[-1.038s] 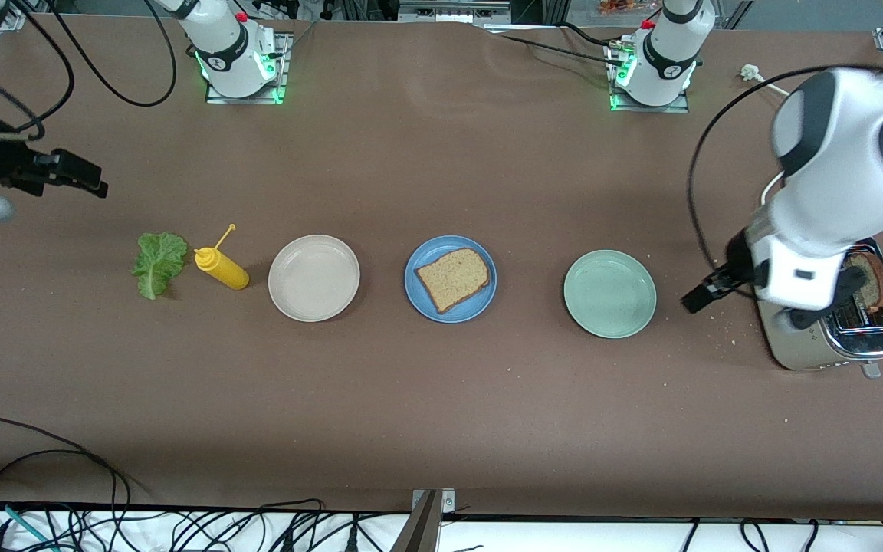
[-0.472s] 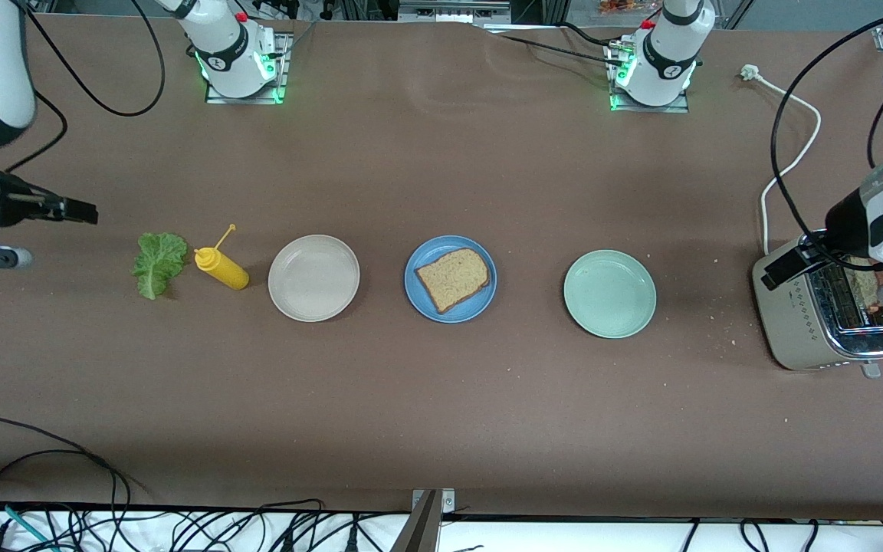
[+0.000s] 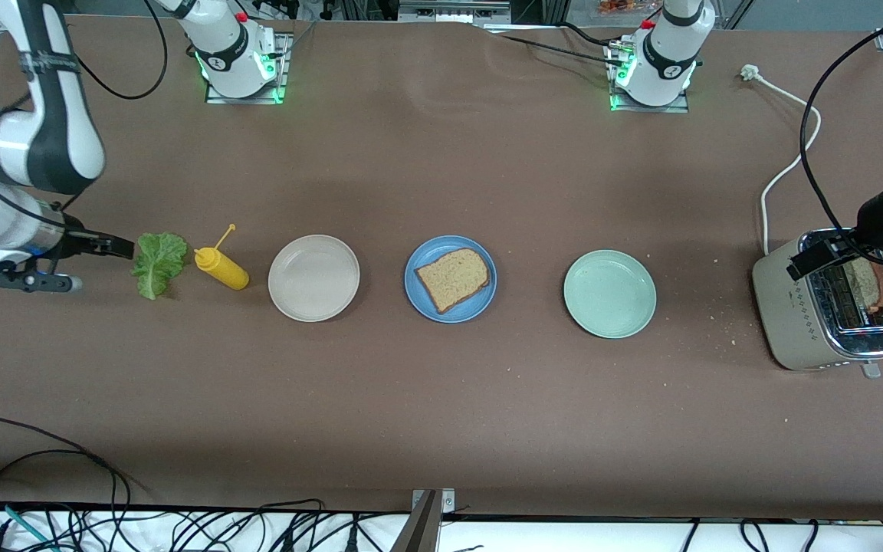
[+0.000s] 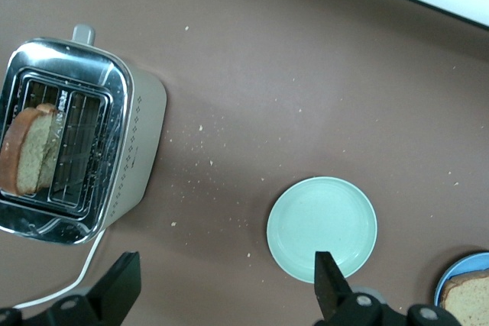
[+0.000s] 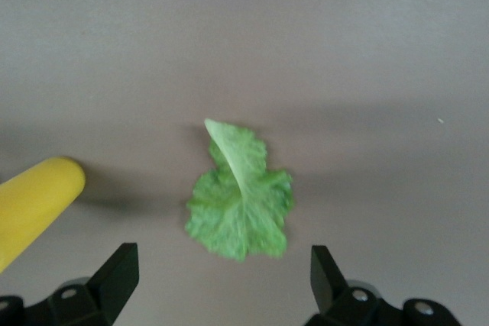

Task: Make sandwich in blue plate with both arms
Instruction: 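Grasp the green lettuce leaf with the right gripper and lift it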

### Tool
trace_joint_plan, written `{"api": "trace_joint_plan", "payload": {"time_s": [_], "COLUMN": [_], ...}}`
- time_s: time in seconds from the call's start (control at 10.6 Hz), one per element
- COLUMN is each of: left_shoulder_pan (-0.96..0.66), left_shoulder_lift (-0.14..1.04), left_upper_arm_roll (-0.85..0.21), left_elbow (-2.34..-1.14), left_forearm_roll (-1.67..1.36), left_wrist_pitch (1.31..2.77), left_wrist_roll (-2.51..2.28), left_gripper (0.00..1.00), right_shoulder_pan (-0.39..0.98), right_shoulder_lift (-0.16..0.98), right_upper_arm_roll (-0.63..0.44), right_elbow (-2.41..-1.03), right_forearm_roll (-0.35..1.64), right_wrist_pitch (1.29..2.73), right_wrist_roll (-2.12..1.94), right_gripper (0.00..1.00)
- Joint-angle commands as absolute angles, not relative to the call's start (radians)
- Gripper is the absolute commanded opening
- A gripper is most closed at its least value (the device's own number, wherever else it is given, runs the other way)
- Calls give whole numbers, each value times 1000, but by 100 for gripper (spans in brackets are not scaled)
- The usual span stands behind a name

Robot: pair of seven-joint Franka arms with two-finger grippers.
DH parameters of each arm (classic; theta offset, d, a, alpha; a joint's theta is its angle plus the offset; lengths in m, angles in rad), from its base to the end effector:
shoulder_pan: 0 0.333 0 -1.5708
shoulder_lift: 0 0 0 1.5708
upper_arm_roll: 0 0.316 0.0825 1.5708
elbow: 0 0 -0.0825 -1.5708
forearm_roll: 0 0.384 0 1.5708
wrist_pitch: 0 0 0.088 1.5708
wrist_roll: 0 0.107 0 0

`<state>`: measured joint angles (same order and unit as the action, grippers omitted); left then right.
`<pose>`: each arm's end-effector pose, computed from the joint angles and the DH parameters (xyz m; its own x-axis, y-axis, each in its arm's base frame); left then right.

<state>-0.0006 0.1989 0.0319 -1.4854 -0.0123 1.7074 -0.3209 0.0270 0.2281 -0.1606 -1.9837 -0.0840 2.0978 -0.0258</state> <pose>0.6244 0.0166 0.5601 0.9381 0.3458 0.0201 0.3456 -0.9383 0.0129 0.5789 -0.0791 0.3443 0.9911 -0.0648 -0.1164 -0.0532 -0.9935 0.1004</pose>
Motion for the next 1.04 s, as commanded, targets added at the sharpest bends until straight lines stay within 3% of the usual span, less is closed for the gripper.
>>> {"api": "trace_joint_plan", "payload": {"time_s": [0.0,0.47,0.57,0.66,0.85,0.94], "left_shoulder_pan": [11,8,8,8,9,9], "left_shoulder_lift": [186,187,187,187,187,187], "left_upper_arm_roll": [26,21,21,21,21,21], "left_elbow": [-1477,-1483,-1483,-1482,-1480,-1480], "left_forearm_roll": [9,9,9,9,9,11], "left_wrist_pitch": [1658,1657,1657,1657,1657,1657], "left_wrist_roll": [-269,-268,-270,-270,-268,-268], "left_gripper": [100,100,100,100,100,100], "right_shoulder_pan": [25,-12,-17,-18,-25,-25], "right_shoulder_lift": [288,417,425,439,445,440], "right_upper_arm_roll": [-188,-190,-190,-190,-190,-189], "right_elbow": [-2137,-2203,-2201,-2198,-2191,-2187], "right_forearm_roll": [-92,-91,-91,-91,-91,-92], "right_wrist_pitch": [2385,2608,2615,2614,2608,2606], "right_wrist_roll": [-31,-43,-43,-41,-41,-47], "right_gripper": [100,98,75,41,11,4]}}
